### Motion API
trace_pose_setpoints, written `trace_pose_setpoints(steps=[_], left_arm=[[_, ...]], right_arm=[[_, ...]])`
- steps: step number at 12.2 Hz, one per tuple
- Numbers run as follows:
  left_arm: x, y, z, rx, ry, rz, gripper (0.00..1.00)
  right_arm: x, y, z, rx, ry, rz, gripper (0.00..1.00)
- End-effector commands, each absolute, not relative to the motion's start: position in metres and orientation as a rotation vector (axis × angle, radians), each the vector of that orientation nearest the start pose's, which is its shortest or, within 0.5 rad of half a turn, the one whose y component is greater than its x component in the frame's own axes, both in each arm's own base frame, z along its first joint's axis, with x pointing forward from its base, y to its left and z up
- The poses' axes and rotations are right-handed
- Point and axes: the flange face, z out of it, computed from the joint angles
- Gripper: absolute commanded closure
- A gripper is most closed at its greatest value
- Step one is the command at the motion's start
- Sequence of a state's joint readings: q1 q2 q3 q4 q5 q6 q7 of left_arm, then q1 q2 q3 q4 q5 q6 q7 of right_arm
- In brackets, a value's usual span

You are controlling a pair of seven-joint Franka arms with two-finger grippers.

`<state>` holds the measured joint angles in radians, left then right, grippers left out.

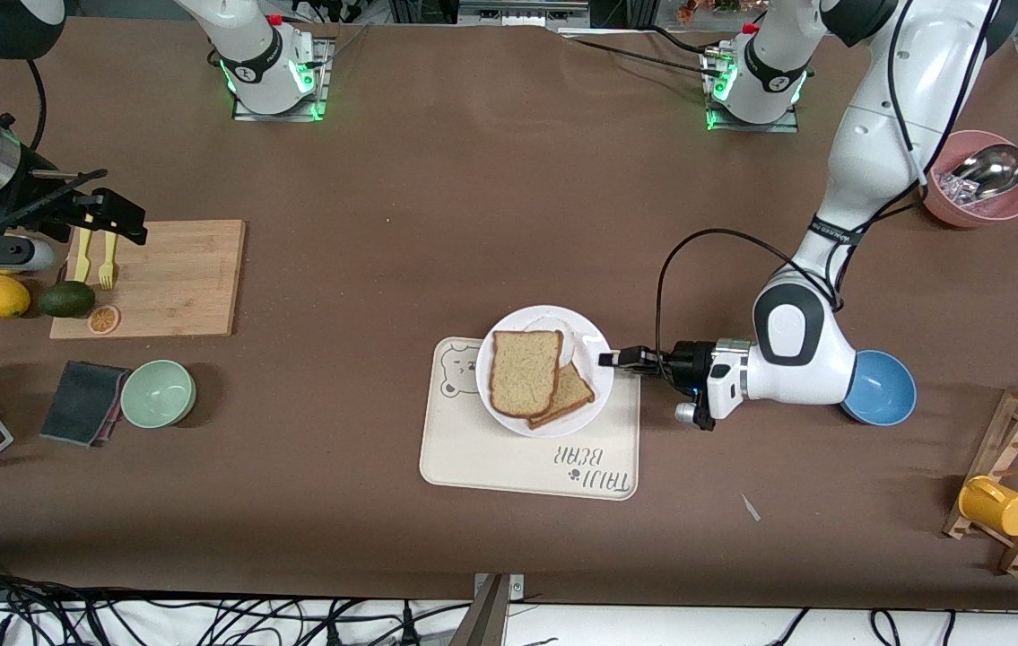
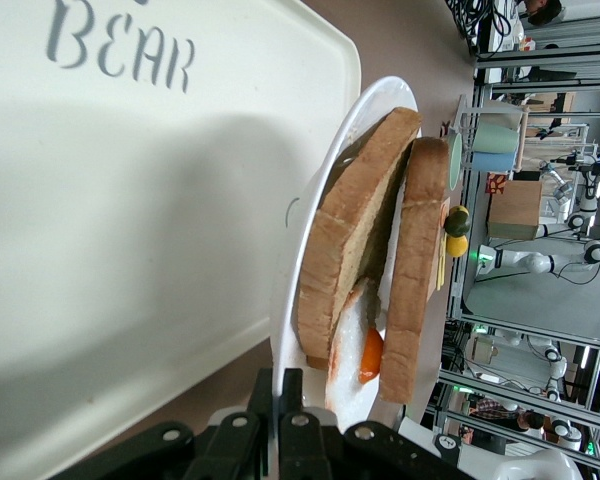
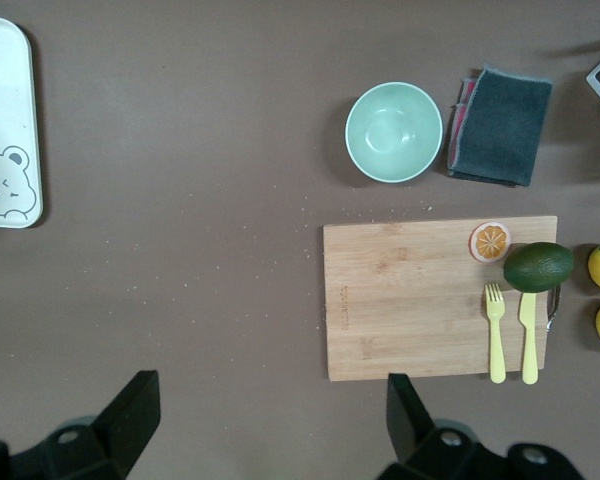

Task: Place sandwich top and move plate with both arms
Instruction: 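Slide the plate with the left gripper onto the cream tray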

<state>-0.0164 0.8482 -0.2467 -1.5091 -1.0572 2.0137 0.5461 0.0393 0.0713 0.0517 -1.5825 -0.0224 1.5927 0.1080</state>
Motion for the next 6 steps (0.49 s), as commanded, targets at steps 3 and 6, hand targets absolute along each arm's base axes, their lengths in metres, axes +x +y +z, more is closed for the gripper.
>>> trace_pose_setpoints(steps=[3, 6], left_arm=[[0.686, -0.240, 0.150, 2.075, -0.079, -0.108, 1.00], [0.689, -0.237, 0.132, 2.083, -0.065, -0.087, 1.00]], right_arm=[[0.576, 0.051, 0.584, -3.163, 0.025, 0.079, 0.00], [0.576, 0.051, 0.584, -3.163, 0.025, 0.079, 0.00]])
